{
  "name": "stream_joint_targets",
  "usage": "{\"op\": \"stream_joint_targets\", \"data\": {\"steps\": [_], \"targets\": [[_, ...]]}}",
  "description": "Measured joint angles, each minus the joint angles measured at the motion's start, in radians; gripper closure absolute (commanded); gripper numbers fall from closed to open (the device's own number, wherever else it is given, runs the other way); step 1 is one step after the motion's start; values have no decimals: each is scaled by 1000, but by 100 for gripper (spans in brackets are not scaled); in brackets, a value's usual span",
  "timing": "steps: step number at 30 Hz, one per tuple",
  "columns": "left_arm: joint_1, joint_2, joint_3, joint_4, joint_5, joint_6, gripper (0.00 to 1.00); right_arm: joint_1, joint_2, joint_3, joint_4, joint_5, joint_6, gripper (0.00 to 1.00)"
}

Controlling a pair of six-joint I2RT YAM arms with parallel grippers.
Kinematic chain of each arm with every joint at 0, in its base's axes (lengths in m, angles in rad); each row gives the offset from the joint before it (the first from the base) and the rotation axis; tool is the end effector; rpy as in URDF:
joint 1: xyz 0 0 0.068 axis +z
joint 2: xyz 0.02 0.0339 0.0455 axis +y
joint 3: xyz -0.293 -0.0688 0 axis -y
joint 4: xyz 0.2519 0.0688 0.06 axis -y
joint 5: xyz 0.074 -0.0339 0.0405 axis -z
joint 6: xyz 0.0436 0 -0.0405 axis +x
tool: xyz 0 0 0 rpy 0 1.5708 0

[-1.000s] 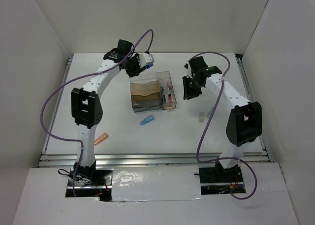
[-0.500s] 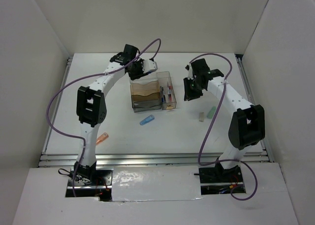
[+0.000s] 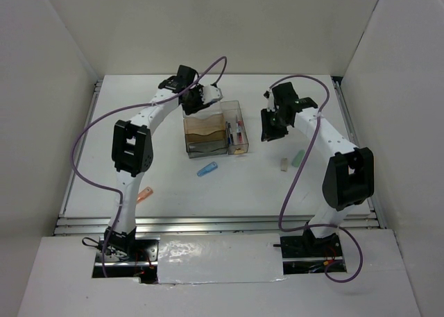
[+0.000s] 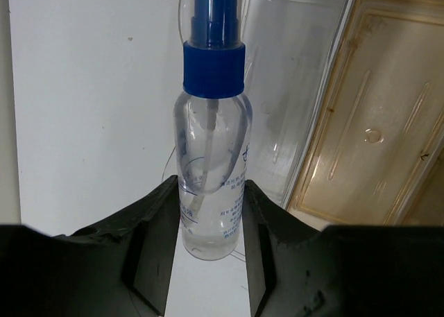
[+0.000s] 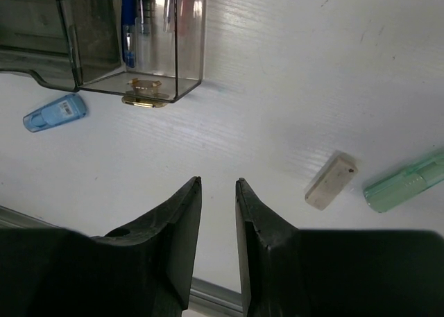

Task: Sort the stationery into containers
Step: Place the stationery into the container, then grab a piece of stationery with the left arm

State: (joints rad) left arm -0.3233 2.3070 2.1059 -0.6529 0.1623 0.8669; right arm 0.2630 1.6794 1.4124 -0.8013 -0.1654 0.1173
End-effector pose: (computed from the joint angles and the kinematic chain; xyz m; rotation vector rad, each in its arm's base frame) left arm 0.5216 -0.1822 0.2509 1.4115 1.9541 0.0535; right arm 0.3524 0.1023 0.2936 -0.2499 2.6471 0.3453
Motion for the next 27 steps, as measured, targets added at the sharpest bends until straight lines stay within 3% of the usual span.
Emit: {"op": "stream_joint_targets", "data": {"steps": [6,11,15,17,18,20,24,27], "targets": [[-1,0,22,2,-8,-62,31,0,-6,0,-7,9,0,65],[-7,-39,77,2,-27,-117,30,-2,-40,13,-29,28,-4,65],[-8,-158,84,3,-59,-223,32,-11,-117,18,-38,61,-18,65],[-5,-252,69,4,-60,-290,33,-21,-187,14,-35,95,-33,59],[0,-313,51,9,-57,-328,32,-28,-229,2,-22,111,-38,48],[26,-475,-60,42,-35,-411,33,-48,-321,-39,-2,148,-47,42],[130,-839,-389,112,-5,-562,31,-116,-481,-131,14,168,-69,41],[184,-1033,-626,113,-2,-583,28,-151,-538,-193,17,147,-78,39]]}}
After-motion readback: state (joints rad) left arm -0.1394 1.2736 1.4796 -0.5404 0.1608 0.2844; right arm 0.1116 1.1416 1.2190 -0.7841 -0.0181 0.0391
